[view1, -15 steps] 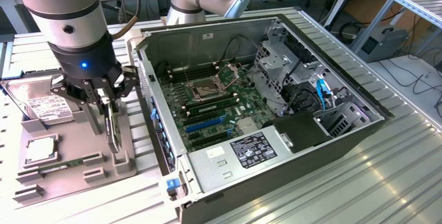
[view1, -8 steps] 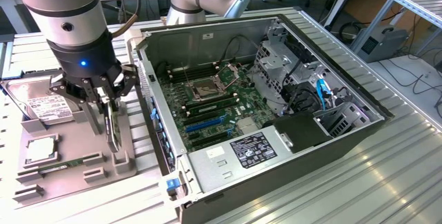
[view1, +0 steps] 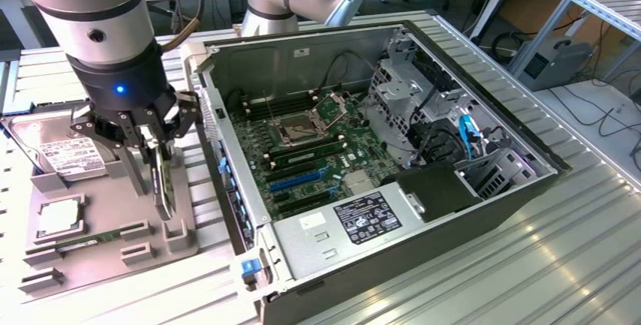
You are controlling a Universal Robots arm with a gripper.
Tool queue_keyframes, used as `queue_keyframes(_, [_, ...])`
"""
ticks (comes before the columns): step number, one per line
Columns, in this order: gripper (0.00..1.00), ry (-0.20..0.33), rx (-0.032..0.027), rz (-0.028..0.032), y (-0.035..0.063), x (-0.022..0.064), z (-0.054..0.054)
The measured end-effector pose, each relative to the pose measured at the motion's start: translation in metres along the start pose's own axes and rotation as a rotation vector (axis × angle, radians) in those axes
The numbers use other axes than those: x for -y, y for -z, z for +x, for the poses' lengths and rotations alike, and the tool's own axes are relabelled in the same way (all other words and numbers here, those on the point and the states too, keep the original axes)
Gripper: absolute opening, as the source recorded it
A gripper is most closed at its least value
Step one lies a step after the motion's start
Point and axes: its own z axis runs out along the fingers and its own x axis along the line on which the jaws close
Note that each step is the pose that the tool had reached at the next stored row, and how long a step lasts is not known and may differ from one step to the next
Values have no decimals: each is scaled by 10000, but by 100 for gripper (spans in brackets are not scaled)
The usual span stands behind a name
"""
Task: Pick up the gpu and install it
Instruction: 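Pick up the gpu and move the gpu toward the slot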
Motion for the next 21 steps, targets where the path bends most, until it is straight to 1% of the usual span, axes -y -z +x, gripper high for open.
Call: queue_keyframes(21, [27, 0, 0, -1, 79, -3, -2])
